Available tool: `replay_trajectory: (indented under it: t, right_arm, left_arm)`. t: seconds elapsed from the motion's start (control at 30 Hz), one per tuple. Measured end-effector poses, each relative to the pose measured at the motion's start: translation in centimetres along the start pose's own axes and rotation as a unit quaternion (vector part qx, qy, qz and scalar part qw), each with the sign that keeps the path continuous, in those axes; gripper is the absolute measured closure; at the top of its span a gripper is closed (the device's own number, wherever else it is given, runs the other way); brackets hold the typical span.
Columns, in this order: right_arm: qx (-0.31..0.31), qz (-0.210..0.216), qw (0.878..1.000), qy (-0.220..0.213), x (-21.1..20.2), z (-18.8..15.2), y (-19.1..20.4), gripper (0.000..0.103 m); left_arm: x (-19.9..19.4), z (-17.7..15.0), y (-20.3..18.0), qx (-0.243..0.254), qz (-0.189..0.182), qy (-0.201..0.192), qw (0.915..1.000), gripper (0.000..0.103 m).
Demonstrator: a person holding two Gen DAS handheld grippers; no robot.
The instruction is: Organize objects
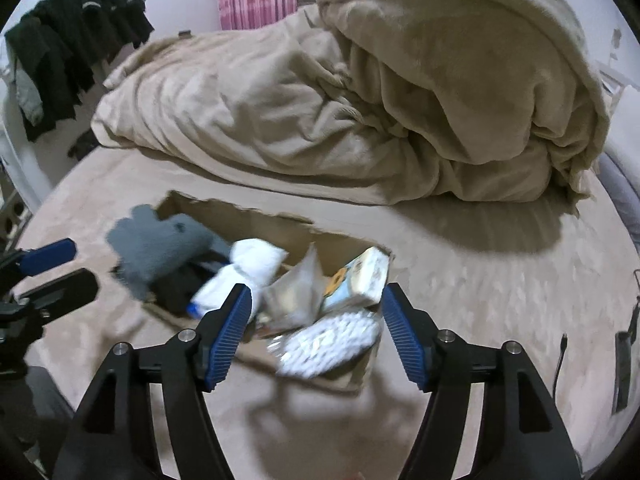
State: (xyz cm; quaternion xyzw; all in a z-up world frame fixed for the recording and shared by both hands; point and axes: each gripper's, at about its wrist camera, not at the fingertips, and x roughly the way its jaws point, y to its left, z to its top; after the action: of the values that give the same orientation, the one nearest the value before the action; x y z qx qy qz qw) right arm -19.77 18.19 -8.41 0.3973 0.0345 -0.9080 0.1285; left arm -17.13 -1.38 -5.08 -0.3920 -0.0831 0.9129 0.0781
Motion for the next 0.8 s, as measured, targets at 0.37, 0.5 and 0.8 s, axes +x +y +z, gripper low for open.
replay_trajectory:
  t: [0.37, 0.5, 0.8]
  right_arm:
    - [0.018, 0.018, 0.999, -0.030, -7.1, -2.2, 1.7, 0.031]
    - [0.031, 0.020, 0.999, -0.040, -9.3, -3.8, 2.2, 0.031]
    - [0.046, 0.017, 0.998, -0.038, -12.3, -7.9, 3.2, 0.031]
  left_arm:
    - [-5.0, -3.0, 0.1, -0.027, -0.007, -0.011, 0.9996, 0.022]
    - [-6.6, -4.6, -0.2, -0.019, 0.002, -0.011, 0.9998, 0.022]
    - [-10.8, -8.2, -1.2, 0.006, 0.031, -0.015, 0.9994, 0.021]
